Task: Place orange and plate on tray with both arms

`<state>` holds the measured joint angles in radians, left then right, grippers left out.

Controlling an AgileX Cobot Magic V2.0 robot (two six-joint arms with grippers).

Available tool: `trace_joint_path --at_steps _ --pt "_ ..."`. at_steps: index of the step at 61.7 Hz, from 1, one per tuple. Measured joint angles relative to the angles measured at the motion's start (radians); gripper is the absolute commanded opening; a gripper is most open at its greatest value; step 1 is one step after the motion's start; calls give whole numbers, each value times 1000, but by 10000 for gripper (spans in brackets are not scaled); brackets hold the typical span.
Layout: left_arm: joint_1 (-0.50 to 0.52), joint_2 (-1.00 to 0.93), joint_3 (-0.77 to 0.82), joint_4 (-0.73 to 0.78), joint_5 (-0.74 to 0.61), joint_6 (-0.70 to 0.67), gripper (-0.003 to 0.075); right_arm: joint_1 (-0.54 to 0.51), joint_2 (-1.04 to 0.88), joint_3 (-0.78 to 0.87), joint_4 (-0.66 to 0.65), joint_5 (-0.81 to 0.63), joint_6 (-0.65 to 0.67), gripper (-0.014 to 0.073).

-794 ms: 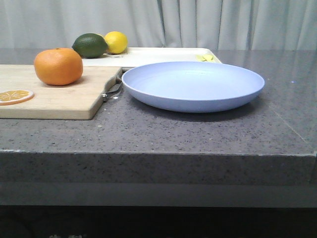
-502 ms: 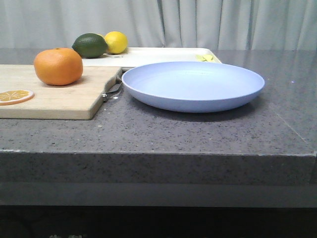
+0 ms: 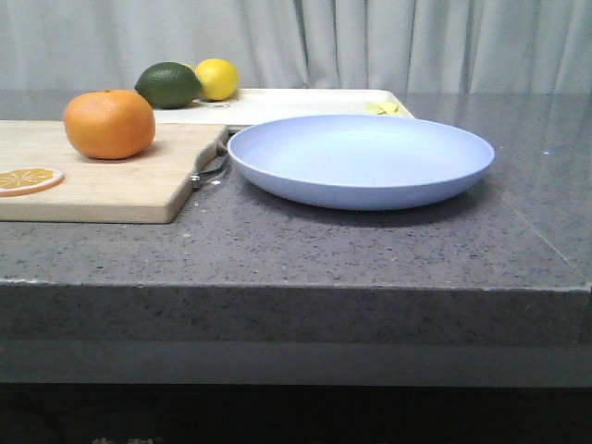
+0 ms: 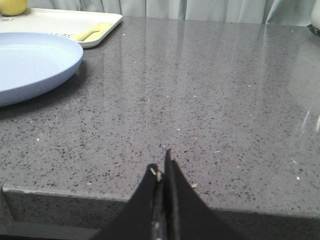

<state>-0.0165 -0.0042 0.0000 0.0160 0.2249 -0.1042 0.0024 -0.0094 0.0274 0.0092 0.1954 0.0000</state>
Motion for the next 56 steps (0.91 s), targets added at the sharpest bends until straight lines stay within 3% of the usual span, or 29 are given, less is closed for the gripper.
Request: trace_joint_path --at_steps 14,36,56 --pt "0 0 0 140 0 11 -18 0 0 0 0 0 0 -61" --pt "0 0 -1 165 -5 11 -18 0 0 0 0 0 0 -61" --pt "0 0 0 98 -189 11 -18 0 0 0 0 -32 0 -61"
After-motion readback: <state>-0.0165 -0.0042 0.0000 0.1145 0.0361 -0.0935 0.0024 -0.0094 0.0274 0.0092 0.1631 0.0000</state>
